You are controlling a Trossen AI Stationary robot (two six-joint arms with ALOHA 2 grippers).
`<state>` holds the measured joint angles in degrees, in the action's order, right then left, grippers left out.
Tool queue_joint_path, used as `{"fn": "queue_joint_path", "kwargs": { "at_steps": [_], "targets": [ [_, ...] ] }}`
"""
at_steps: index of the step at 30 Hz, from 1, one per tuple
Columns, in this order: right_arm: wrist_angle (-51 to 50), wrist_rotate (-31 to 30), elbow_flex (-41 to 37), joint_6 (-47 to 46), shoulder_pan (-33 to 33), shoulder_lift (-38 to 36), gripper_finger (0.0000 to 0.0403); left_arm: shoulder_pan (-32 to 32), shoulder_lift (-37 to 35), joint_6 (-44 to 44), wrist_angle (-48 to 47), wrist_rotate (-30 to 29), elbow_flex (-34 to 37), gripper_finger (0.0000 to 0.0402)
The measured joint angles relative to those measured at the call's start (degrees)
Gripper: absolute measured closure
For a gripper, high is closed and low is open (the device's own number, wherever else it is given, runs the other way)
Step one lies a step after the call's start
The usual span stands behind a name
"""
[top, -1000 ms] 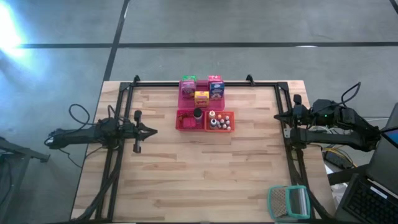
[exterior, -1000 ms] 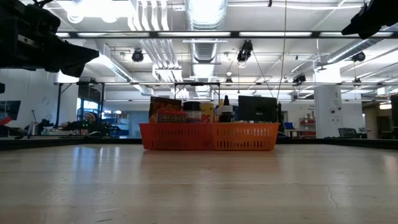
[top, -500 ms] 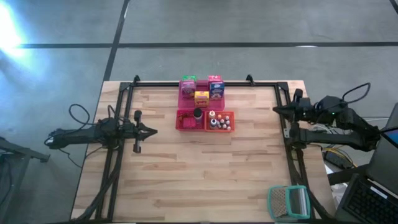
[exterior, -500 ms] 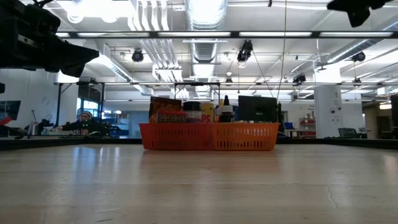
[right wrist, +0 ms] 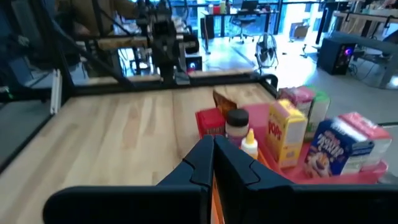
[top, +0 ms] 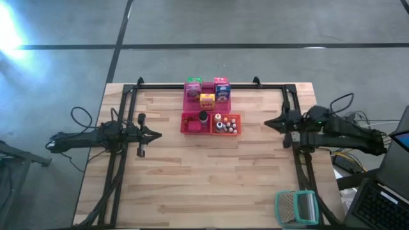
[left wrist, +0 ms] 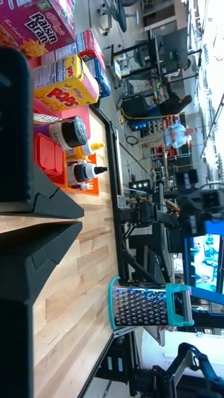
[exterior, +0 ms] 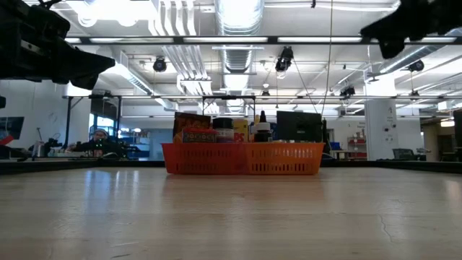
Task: Pick & Place Kitchen Items
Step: Return to Home Position
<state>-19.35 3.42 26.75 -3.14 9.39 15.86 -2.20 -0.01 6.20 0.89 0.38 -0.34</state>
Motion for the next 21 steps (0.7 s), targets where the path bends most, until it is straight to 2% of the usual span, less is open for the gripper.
{"fn": "queue_joint_path", "kwargs": {
  "at_steps": [9,21],
  "targets": [
    [2.35,-0.83,-7.02,1.31,0.02,-1.57,0.0394,0.0,0.0,0.0,0.0,0.0,0.0,0.0376],
    [1.59,-1.01,-13.12,3.3,0.01,-15.03,0.0394,0.0,0.0,0.0,0.0,-0.02,0.0,0.0376]
  ]
}}
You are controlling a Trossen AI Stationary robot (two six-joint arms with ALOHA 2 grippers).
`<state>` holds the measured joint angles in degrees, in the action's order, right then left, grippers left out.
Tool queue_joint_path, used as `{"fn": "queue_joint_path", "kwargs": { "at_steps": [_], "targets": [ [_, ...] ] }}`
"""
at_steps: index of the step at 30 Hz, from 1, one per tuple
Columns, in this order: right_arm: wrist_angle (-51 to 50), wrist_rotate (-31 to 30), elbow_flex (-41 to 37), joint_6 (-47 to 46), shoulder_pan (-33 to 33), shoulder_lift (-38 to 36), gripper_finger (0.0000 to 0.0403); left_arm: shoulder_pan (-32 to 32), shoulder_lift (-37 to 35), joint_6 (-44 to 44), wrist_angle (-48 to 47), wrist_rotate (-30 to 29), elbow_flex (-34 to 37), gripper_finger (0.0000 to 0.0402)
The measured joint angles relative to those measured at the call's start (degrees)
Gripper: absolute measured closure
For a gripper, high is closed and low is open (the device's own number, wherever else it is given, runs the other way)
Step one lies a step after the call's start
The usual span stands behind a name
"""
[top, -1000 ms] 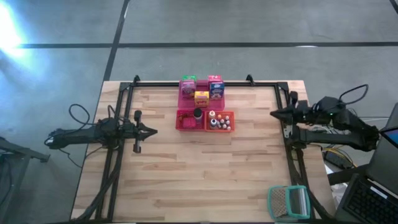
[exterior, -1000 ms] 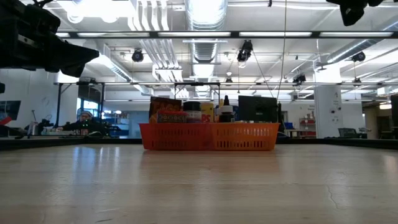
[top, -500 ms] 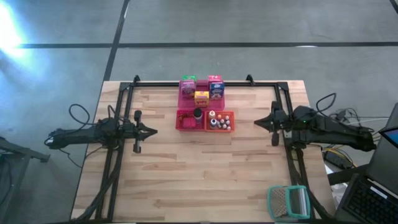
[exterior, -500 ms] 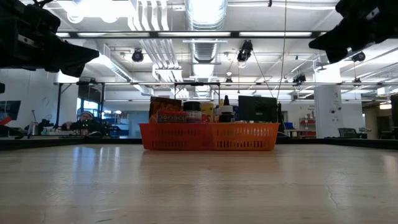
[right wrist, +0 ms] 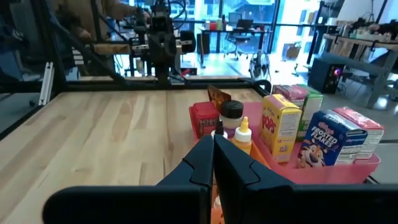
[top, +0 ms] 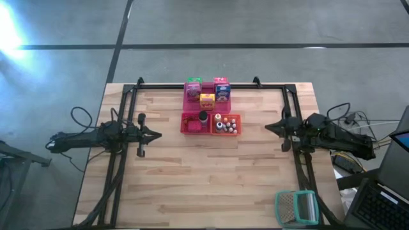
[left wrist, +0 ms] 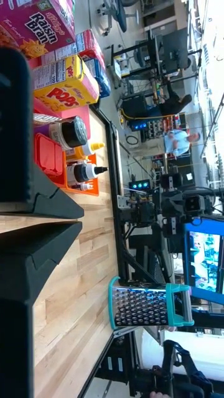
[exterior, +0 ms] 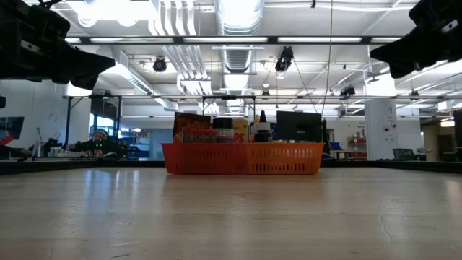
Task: Pick & Place Kitchen Items
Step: Return to Home Position
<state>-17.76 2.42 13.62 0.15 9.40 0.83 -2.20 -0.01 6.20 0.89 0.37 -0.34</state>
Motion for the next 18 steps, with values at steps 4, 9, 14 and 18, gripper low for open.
{"fn": "queue_joint_path", "kwargs": {
  "at_steps": [4,9,14,18],
  "targets": [
    [0.02,0.35,-1.95,-0.04,0.03,-0.64,0.0394,0.0,0.0,0.0,0.0,0.0,0.0,0.0376],
    [0.02,0.46,-3.15,-0.95,-0.01,0.34,0.0394,-0.02,0.17,0.0,0.11,-0.02,0.0,0.0376],
    [-1.23,0.49,-3.38,-1.02,-0.01,0.34,0.0394,-0.02,0.16,0.0,0.17,0.0,0.0,0.0376],
    [-3.85,0.5,-3.38,-1.48,-0.01,0.41,0.0394,-0.02,0.17,-0.01,0.24,0.0,0.0,0.0376]
  ]
}}
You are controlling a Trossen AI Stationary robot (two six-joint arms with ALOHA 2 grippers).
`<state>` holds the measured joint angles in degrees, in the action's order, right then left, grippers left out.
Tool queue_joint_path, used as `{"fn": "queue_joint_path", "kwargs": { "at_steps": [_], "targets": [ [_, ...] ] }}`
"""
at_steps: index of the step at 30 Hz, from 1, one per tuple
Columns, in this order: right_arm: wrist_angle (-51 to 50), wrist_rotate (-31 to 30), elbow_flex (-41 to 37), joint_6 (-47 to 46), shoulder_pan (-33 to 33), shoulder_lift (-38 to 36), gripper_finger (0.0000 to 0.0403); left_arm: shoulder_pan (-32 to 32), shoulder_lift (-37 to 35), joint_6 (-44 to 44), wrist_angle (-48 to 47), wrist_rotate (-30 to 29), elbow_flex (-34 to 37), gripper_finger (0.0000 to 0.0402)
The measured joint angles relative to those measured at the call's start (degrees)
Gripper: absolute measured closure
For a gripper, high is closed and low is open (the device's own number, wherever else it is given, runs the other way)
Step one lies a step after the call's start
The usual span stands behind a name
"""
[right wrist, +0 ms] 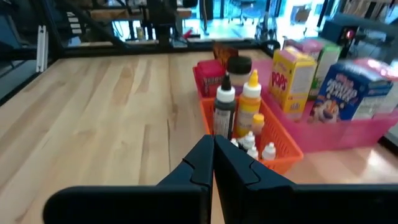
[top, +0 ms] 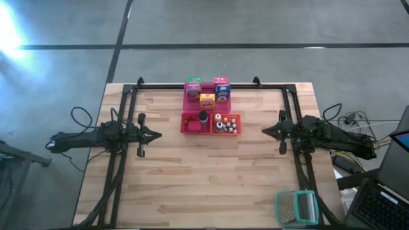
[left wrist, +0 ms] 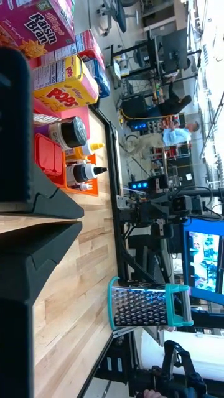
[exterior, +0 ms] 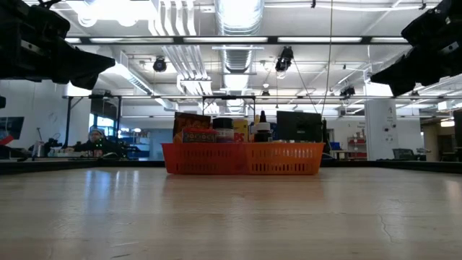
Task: Pick & Place Kitchen Items
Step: Return to Home Position
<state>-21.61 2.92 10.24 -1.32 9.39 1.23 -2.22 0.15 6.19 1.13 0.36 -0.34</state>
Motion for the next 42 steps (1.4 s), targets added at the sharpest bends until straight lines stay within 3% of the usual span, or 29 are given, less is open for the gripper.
{"fn": "queue_joint_path", "kwargs": {
  "at_steps": [42],
  "targets": [
    [-3.54,0.04,-0.2,-1.52,0.0,0.04,0.0394,0.0,-0.01,0.01,0.11,0.0,0.0,0.0376]
  ]
}}
